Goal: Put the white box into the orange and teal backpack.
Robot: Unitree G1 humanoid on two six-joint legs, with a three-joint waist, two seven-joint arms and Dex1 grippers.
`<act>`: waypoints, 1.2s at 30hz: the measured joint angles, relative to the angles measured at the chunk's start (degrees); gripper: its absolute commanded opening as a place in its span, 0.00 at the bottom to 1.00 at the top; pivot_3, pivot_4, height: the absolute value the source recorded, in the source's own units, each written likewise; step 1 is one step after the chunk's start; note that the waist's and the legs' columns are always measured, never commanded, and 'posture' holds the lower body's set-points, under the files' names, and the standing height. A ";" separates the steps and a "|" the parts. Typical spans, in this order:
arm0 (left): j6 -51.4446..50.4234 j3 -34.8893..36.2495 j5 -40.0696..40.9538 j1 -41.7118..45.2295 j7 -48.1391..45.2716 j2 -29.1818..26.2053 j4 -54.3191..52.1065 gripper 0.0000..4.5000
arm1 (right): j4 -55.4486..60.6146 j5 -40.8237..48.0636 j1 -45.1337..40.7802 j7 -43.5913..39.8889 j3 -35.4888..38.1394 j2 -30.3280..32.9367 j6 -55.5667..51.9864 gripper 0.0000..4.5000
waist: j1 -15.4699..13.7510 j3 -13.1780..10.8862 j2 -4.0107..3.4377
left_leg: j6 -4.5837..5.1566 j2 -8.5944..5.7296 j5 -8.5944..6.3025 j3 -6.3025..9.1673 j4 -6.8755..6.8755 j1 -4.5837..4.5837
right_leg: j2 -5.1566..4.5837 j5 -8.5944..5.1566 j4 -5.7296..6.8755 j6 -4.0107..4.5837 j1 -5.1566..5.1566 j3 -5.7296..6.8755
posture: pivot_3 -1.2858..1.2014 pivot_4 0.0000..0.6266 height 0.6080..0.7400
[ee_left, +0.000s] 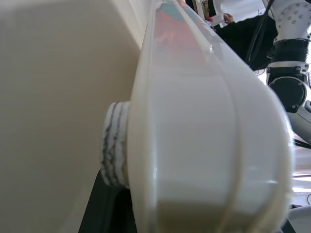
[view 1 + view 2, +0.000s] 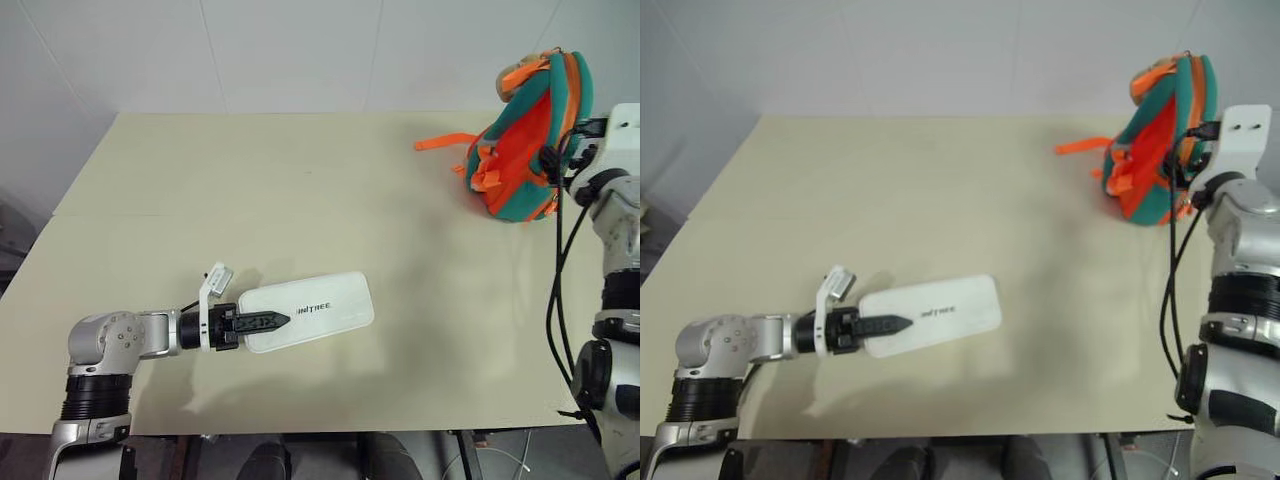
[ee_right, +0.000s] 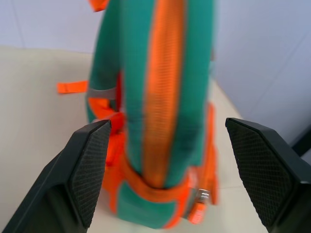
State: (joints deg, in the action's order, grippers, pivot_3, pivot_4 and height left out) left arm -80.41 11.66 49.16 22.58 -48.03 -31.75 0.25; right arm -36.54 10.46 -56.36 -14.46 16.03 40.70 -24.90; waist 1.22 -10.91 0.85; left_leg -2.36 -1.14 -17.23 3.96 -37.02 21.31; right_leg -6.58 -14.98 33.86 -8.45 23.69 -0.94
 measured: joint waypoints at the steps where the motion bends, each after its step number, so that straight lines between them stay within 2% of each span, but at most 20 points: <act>1: 0.14 0.29 0.16 -0.46 0.04 -0.01 -0.14 0.28 | -1.84 -0.10 -0.82 0.01 0.00 -0.72 0.61 1.00 | 0.21 0.00 0.00 | 0.00 0.00 0.00 0.00 0.01 0.01 | 0.00 0.00 -0.02 -0.01 0.00 0.00 | 0.52 0.24 1.00; 5: 0.32 0.64 0.42 -0.63 0.47 -0.01 -0.30 0.28 | -6.97 -0.44 -2.19 0.05 -0.03 -1.38 3.19 1.00 | 0.37 0.00 0.00 | 0.00 0.00 0.00 -0.01 0.01 0.02 | 0.00 0.01 -0.03 -0.02 0.00 -0.01 | 0.52 0.24 1.00; 14: 1.12 1.14 1.07 -0.64 2.00 0.30 -0.32 0.28 | -27.08 -5.17 -8.62 2.87 -2.08 -2.89 16.48 1.00 | 0.75 0.00 0.00 | -0.01 0.00 0.01 -0.08 -0.01 -0.04 | 0.03 0.02 0.01 -0.04 -0.01 -0.10 | 0.52 0.24 1.00; 21: 1.76 1.15 1.38 -0.64 2.59 0.45 -0.31 0.28 | -32.76 -5.31 -11.39 3.26 -2.03 -4.91 21.26 1.00 | 0.94 0.00 0.00 | -0.03 0.00 0.02 -0.09 0.00 -0.03 | 0.03 0.03 -0.01 -0.06 -0.01 -0.11 | 0.52 0.24 1.00; 28: 2.64 1.15 1.56 -0.64 3.05 0.48 -0.31 0.28 | -36.09 -7.35 -11.94 4.07 -2.65 -5.49 25.80 0.53 | 1.04 0.00 0.00 | -0.04 0.00 0.02 -0.09 -0.01 -0.04 | 0.03 0.03 0.00 -0.06 -0.01 -0.12 | 0.52 0.24 1.00; 29: 2.82 1.15 1.57 -0.64 3.12 0.48 -0.31 0.28 | -36.20 -7.71 -11.93 4.15 -2.82 -5.57 26.17 0.43 | 1.09 0.00 0.00 | -0.04 0.00 0.02 -0.09 -0.01 -0.04 | 0.03 0.03 0.00 -0.06 -0.01 -0.12 | 0.52 0.24 1.00; 33: 3.39 1.15 1.67 -0.66 3.34 0.48 -0.30 0.28 | -36.69 -8.52 -11.60 4.44 -3.37 -5.73 27.47 0.19 | 1.15 0.00 0.00 | -0.04 0.00 0.02 -0.09 0.00 -0.03 | 0.03 0.03 -0.01 -0.06 -0.01 -0.12 | 0.52 0.24 1.00; 36: 3.81 1.15 1.67 -0.66 3.49 0.48 -0.23 0.28 | -36.71 -8.48 -11.51 3.79 -3.25 -5.77 27.64 0.15 | 1.20 0.00 0.00 | -0.05 0.00 0.02 -0.09 0.00 -0.04 | 0.03 0.04 -0.01 -0.07 -0.01 -0.12 | 0.52 0.24 1.00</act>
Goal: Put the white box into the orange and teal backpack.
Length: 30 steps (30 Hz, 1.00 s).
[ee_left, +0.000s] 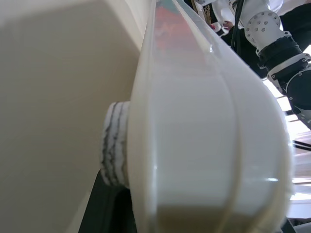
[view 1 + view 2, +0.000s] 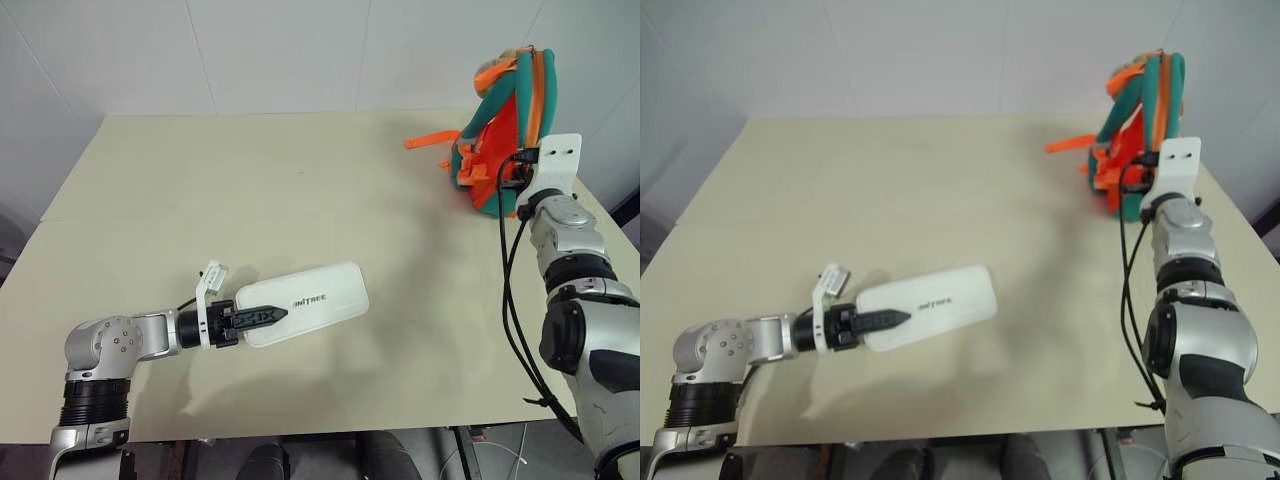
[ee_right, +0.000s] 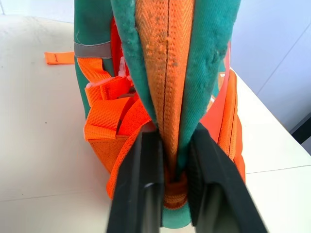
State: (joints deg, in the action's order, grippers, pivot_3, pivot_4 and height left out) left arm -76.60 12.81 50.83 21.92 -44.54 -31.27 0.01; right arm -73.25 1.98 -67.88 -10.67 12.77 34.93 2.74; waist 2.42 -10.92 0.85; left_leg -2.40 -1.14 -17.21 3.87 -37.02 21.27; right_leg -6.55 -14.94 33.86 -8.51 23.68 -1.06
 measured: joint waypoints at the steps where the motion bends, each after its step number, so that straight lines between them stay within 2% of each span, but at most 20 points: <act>1: 0.17 0.00 0.00 0.00 0.02 0.00 0.06 0.28 | 0.00 0.12 0.00 -0.59 0.07 -0.06 -0.02 0.15 | 0.03 0.00 0.00 | 0.00 0.00 0.00 0.00 0.00 0.00 | 0.01 0.00 0.00 0.00 0.00 0.00 | 0.52 0.24 1.00; 5: 1.49 0.01 -0.02 0.01 -0.08 0.00 0.90 0.28 | 2.00 1.00 1.12 -5.75 0.18 -0.09 -0.89 0.15 | 0.36 0.00 0.00 | 0.00 0.01 0.00 0.00 -0.01 -0.01 | 0.01 0.00 0.01 -0.01 -0.01 0.00 | 0.52 0.24 1.00; 8: 2.56 -0.05 -0.15 0.08 -0.16 -0.02 1.34 0.28 | 8.95 1.98 4.61 -9.88 0.01 0.44 -4.46 0.15 | 0.48 0.00 0.00 | 0.00 0.02 0.00 0.01 0.00 -0.01 | 0.02 0.01 0.01 -0.01 -0.01 0.01 | 0.52 0.24 1.00; 11: 3.88 -0.11 -0.33 0.08 -0.53 -0.02 2.77 0.28 | 20.22 4.10 10.71 -13.19 0.35 2.12 -11.16 0.15 | 0.24 0.00 0.00 | 0.00 0.03 0.00 0.03 0.01 0.00 | 0.02 0.00 0.01 -0.01 0.00 0.03 | 0.52 0.24 1.00; 17: 6.51 -1.57 -1.12 1.16 -1.44 0.91 5.80 0.28 | 56.30 11.64 28.95 -13.97 5.67 5.58 -36.19 0.15 | -1.01 0.00 -0.01 | 0.04 0.02 -0.03 0.05 -0.03 0.01 | 0.01 0.00 0.02 -0.01 0.01 0.03 | 0.52 0.24 1.00; 22: 8.63 -5.21 -3.17 5.41 -3.15 2.70 10.92 0.28 | 80.80 17.09 41.88 -12.48 14.22 8.57 -54.75 0.15 | -2.76 0.00 -0.02 | 0.18 -0.05 -0.10 0.08 -0.10 0.02 | -0.02 0.00 -0.01 -0.01 0.00 0.03 | 0.52 0.24 1.00; 27: 11.44 -9.40 -6.31 10.01 -7.16 3.33 16.93 0.28 | 97.82 21.63 51.10 -12.21 26.46 9.57 -69.83 0.15 | -3.69 0.00 -0.02 | 0.25 -0.06 -0.13 0.07 -0.11 0.00 | -0.01 0.00 -0.06 -0.01 0.00 0.01 | 0.52 0.24 1.00; 30: 13.69 -11.92 -8.80 13.49 -10.18 3.91 22.21 0.28 | 105.92 26.94 56.58 -15.21 33.96 9.30 -77.45 0.15 | -3.96 0.00 -0.02 | 0.37 -0.05 -0.18 0.09 -0.11 0.00 | 0.01 0.00 -0.08 0.00 -0.04 0.04 | 0.52 0.24 1.00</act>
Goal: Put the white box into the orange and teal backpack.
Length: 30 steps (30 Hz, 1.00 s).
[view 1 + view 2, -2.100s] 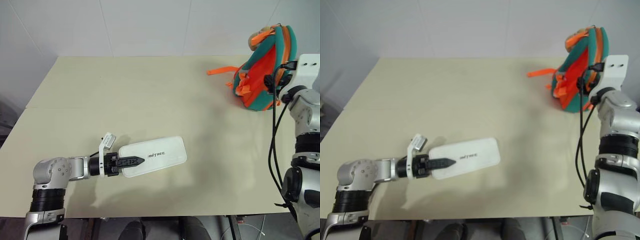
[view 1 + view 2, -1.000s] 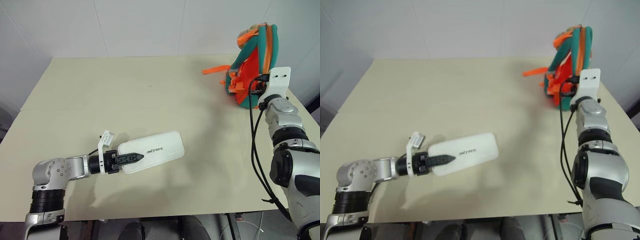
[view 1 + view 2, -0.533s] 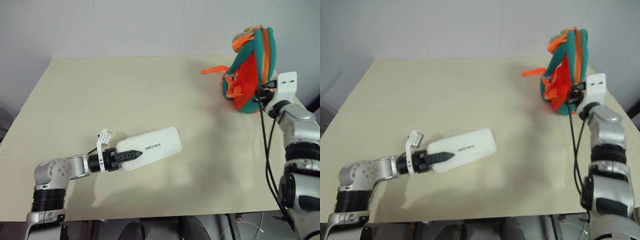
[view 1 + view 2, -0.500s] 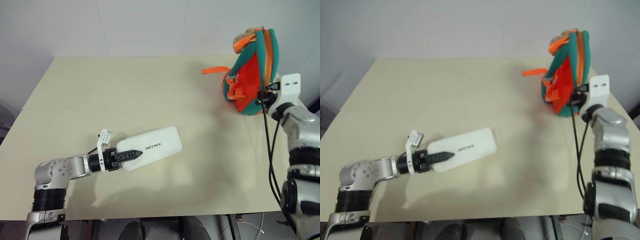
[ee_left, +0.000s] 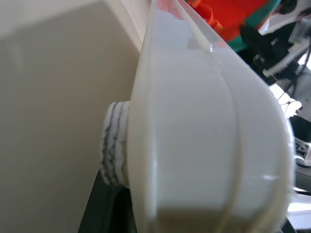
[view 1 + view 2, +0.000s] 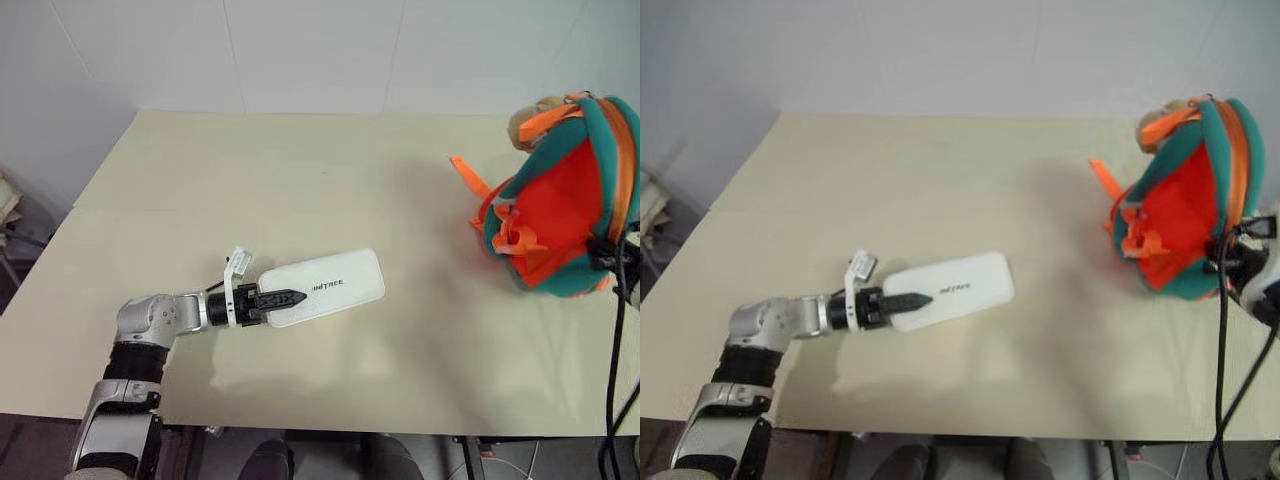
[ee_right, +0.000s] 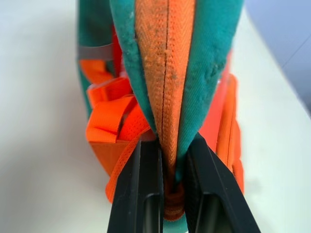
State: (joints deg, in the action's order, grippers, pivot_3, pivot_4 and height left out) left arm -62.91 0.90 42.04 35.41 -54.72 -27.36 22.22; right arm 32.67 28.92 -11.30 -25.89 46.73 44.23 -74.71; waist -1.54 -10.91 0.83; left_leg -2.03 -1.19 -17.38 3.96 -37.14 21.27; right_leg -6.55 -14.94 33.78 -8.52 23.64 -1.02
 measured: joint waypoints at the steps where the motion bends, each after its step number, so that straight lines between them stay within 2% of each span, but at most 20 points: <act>1: 0.93 -0.97 -1.07 1.49 -1.06 0.57 2.08 0.28 | 2.66 2.07 2.52 -1.50 3.01 -0.25 -2.28 0.15 | -0.10 0.00 0.00 | 0.01 -0.01 0.00 0.03 0.00 0.00 | 0.00 0.00 -0.03 0.00 -0.04 0.03 | 0.52 0.24 1.00; 5: 3.44 -3.37 -4.03 4.98 -4.37 1.87 6.80 0.28 | 6.41 5.93 11.00 -5.85 9.29 -0.54 -5.29 0.15 | 0.14 0.02 0.03 | 0.12 -0.04 -0.06 0.00 -0.06 -0.04 | -0.03 0.02 -0.11 -0.04 -0.16 0.00 | 0.52 0.24 1.00; 8: 3.95 -4.38 -5.32 6.22 -6.12 2.34 8.32 0.28 | 5.71 5.60 19.43 -8.91 11.87 -0.20 -1.08 0.15 | 0.08 0.02 0.04 | 0.13 -0.02 -0.06 0.01 -0.03 -0.06 | 0.00 0.02 -0.10 -0.04 -0.15 0.02 | 0.52 0.24 1.00; 11: 3.89 -4.37 -6.15 6.37 -7.16 2.07 8.84 0.28 | 2.24 3.48 26.46 -12.27 11.04 1.49 6.64 0.15 | 0.20 0.06 0.10 | 0.12 -0.02 -0.06 0.00 -0.04 -0.07 | 0.00 0.01 -0.11 -0.05 -0.17 0.01 | 0.52 0.24 1.00; 16: 3.35 -4.09 -6.61 6.19 -7.44 1.54 8.51 0.28 | -5.27 0.99 26.57 -13.88 7.24 4.63 15.70 0.15 | 0.59 0.16 0.28 | 0.12 -0.02 -0.05 -0.02 -0.13 -0.15 | -0.01 0.07 -0.08 -0.04 -0.23 -0.01 | 0.52 0.24 1.00; 18: 2.85 -3.57 -6.60 5.69 -7.28 1.34 7.59 0.28 | -7.39 0.67 24.84 -13.78 5.60 5.20 17.24 0.31 | 0.86 0.18 0.33 | 0.11 0.01 -0.02 -0.01 -0.13 -0.18 | 0.00 0.11 -0.08 0.01 -0.24 -0.01 | 0.52 0.24 1.00; 19: 2.64 -3.34 -6.58 5.47 -7.13 1.32 7.30 0.28 | -8.12 0.64 23.95 -13.65 4.85 5.25 17.39 0.35 | 0.97 0.19 0.34 | 0.11 0.01 -0.01 -0.01 -0.13 -0.18 | -0.01 0.12 -0.08 0.02 -0.24 0.00 | 0.52 0.24 1.00; 21: 2.17 -2.61 -6.51 4.59 -6.76 1.22 6.16 0.28 | -8.67 1.12 22.71 -13.45 3.73 5.47 17.17 0.52 | 1.36 0.20 0.36 | 0.10 0.01 0.02 0.00 -0.13 -0.18 | -0.01 0.16 -0.08 0.05 -0.24 -0.01 | 0.52 0.24 1.00; 27: 1.08 -1.85 -6.49 3.86 -6.04 1.17 4.40 0.28 | -6.95 2.05 25.48 -14.98 2.87 7.25 17.01 0.95 | 1.45 0.21 0.40 | 0.08 0.02 0.04 0.04 -0.10 -0.16 | 0.01 0.18 -0.08 0.05 -0.24 0.01 | 0.52 0.24 1.00; 28: 1.07 -1.81 -6.49 3.71 -6.02 1.13 4.26 0.28 | -6.78 2.05 26.28 -15.45 3.48 7.48 17.04 0.99 | 1.43 0.21 0.40 | 0.08 0.02 0.04 0.04 -0.09 -0.15 | 0.01 0.18 -0.09 0.05 -0.23 0.01 | 0.52 0.24 1.00; 30: 1.07 -1.68 -6.50 3.44 -6.03 1.04 4.14 0.28 | -6.60 2.09 27.98 -16.86 5.86 7.90 17.03 0.99 | 1.38 0.21 0.40 | 0.09 0.02 0.03 0.04 -0.05 -0.13 | 0.01 0.17 -0.13 0.04 -0.22 0.01 | 0.52 0.24 1.00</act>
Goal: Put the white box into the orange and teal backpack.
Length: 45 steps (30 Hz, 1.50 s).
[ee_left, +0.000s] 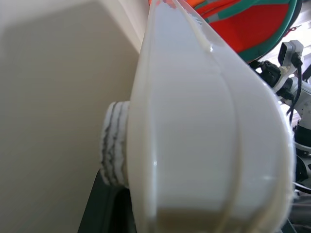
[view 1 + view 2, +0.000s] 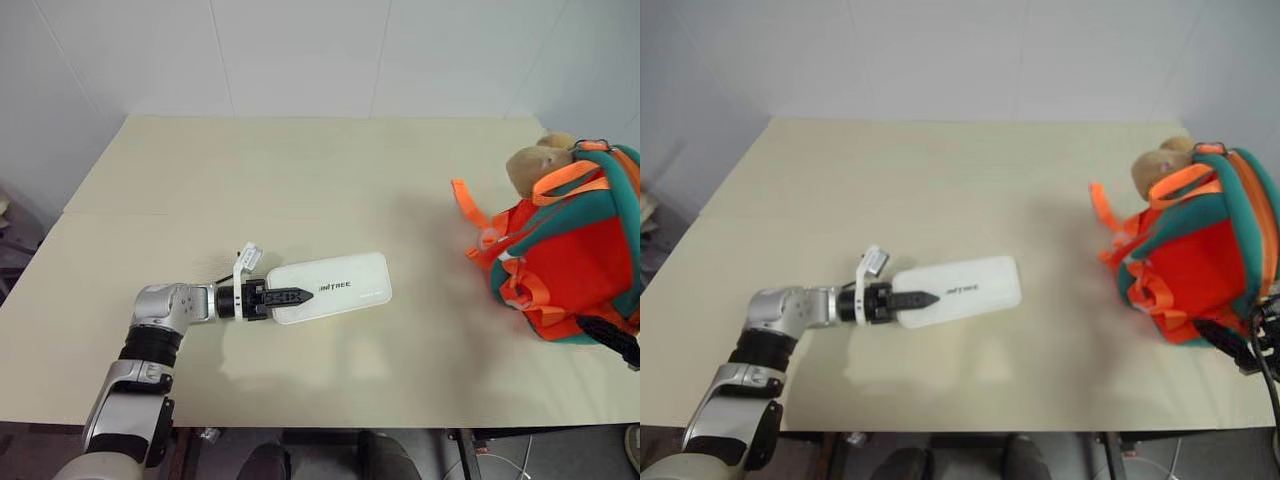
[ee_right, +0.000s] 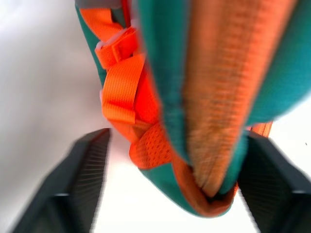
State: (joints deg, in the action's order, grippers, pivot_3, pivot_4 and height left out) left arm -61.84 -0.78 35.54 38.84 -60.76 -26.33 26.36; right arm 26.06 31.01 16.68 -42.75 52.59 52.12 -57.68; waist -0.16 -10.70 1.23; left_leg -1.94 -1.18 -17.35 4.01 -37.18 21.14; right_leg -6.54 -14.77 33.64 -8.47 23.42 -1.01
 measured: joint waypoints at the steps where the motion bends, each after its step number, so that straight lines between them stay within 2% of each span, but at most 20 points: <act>1: 0.01 0.21 -0.01 -0.17 -0.02 -0.08 0.00 0.28 | -0.01 0.06 0.31 -0.55 1.10 0.14 -0.09 0.99 | -0.01 0.00 0.00 | 0.01 0.00 0.00 0.00 0.00 0.01 | 0.00 0.00 -0.01 0.00 0.00 0.00 | 0.52 0.24 1.00; 6: 0.33 0.29 -0.17 -0.20 -0.06 -0.09 0.12 0.28 | -0.03 2.11 0.13 -4.33 6.66 0.36 1.21 0.99 | -0.03 0.00 0.00 | 0.01 0.00 -0.01 -0.01 0.00 0.03 | -0.01 0.01 -0.03 -0.01 0.01 0.00 | 0.52 0.24 1.00; 12: 1.38 0.25 -0.48 -0.18 -0.79 -0.14 1.34 0.28 | -0.80 4.29 -0.57 -9.20 12.13 4.14 1.91 0.99 | 0.08 0.00 0.00 | 0.01 0.00 -0.01 -0.02 -0.02 0.01 | -0.01 0.01 -0.05 -0.01 -0.01 0.00 | 0.52 0.24 1.00; 16: 1.82 0.11 -0.56 -0.26 -1.12 -0.66 1.38 0.28 | -1.84 13.91 -11.41 -9.28 15.10 8.65 -3.45 0.99 | 0.28 0.00 0.00 | 0.00 0.05 0.00 -0.04 0.00 -0.03 | 0.00 0.01 -0.03 0.04 0.00 0.02 | 0.52 0.24 1.00; 20: 2.02 0.10 -0.55 -0.60 -1.53 -0.97 1.33 0.28 | -1.59 26.48 -19.51 -7.04 14.49 10.94 -10.86 0.99 | 0.12 -0.01 0.01 | -0.01 0.12 0.00 0.11 0.02 0.04 | 0.01 -0.02 -0.03 0.10 0.01 0.19 | 0.52 0.24 1.00; 24: 2.04 0.43 -0.47 -1.17 -1.60 -1.17 0.94 0.28 | -1.18 34.58 -24.22 -1.81 7.69 11.00 -14.21 0.99 | 0.21 -0.01 0.01 | -0.01 0.11 -0.01 0.08 0.03 0.05 | -0.02 -0.02 -0.07 0.10 0.03 0.18 | 0.52 0.24 1.00; 28: 1.79 1.61 -0.12 -2.83 -1.27 -1.45 -0.83 0.28 | 0.21 35.14 -24.75 3.26 -1.93 9.16 -13.79 0.99 | 0.20 0.00 0.03 | -0.01 0.11 -0.01 0.07 0.06 0.07 | -0.02 -0.02 -0.05 0.10 0.08 0.17 | 0.52 0.24 1.00; 33: 0.45 3.56 0.46 -5.12 0.06 -1.96 -4.21 0.28 | 0.13 30.81 -26.57 10.50 -11.92 5.41 -10.92 0.99 | 0.20 0.00 0.02 | -0.02 0.10 0.00 0.05 0.05 0.07 | -0.02 -0.02 0.00 0.09 0.13 0.14 | 0.52 0.24 1.00; 40: -1.96 6.51 2.28 -8.86 1.93 -3.53 -8.96 0.28 | -1.08 22.40 -27.25 18.46 -19.14 4.51 -8.99 0.99 | 0.20 0.01 0.02 | -0.02 0.11 0.00 0.06 0.06 0.07 | -0.01 -0.03 0.00 0.11 0.14 0.14 | 0.52 0.24 1.00; 45: -2.67 7.33 2.61 -9.73 2.78 -3.66 -10.50 0.28 | -0.84 21.17 -29.53 21.39 -22.03 2.73 -8.93 0.99 | 0.27 0.01 0.02 | -0.02 0.11 0.00 0.06 0.06 0.04 | 0.00 -0.03 0.01 0.12 0.13 0.14 | 0.52 0.24 1.00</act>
State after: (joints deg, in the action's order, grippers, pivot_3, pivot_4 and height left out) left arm -64.51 6.55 38.15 29.11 -57.97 -29.99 15.86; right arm 25.23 52.18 -12.85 -21.36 30.56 54.86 -66.62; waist 0.11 -10.69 1.24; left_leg -1.96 -1.07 -17.36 4.06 -37.12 21.18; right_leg -6.54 -14.79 33.65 -8.36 23.55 -0.87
